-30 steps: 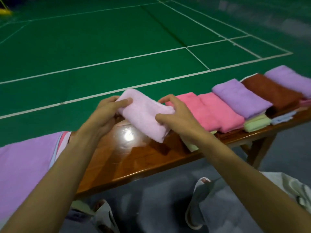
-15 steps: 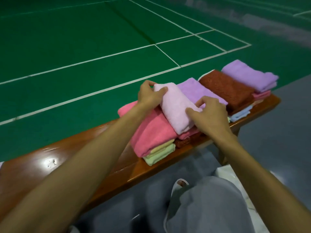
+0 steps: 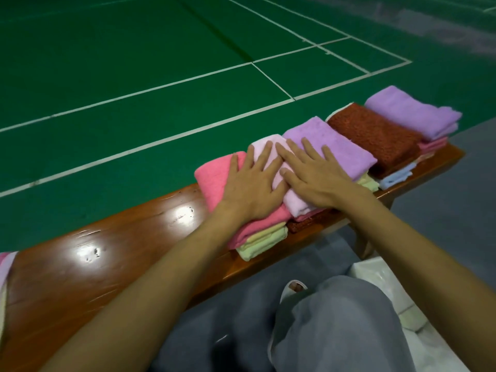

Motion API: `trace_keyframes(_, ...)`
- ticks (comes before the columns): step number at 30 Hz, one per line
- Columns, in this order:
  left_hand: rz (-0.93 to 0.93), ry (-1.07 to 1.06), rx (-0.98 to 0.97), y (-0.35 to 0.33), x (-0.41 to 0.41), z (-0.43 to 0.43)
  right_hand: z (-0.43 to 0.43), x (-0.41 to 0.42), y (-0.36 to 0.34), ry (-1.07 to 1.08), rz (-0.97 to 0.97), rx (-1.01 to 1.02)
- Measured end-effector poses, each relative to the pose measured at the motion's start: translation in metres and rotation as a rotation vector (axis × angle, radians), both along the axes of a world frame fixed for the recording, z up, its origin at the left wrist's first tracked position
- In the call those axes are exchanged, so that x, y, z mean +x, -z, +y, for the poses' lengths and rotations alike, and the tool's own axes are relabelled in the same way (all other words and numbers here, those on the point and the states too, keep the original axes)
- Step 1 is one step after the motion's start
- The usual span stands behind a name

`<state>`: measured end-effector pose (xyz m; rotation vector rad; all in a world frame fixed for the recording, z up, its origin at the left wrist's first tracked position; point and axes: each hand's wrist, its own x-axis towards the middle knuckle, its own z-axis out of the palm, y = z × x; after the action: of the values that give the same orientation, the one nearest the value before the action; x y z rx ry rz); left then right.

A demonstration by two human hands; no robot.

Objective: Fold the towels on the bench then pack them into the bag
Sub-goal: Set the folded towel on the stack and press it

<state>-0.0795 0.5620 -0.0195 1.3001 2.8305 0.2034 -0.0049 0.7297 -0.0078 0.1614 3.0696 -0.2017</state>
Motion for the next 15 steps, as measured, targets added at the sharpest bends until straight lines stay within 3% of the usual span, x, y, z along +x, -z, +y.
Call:
trace_keyframes(7, -0.079, 0.023, -0.001, -0.017, 0.003, -0.003, -0.002, 0.003, -0.013, 0.032, -0.044, 0.026)
trace_keyframes(15, 0.056, -0.023, 0.128, -0.043, 0.035, -0.113, -0.104, 0.023, -0.052, -0.16, 0.206, 0.089)
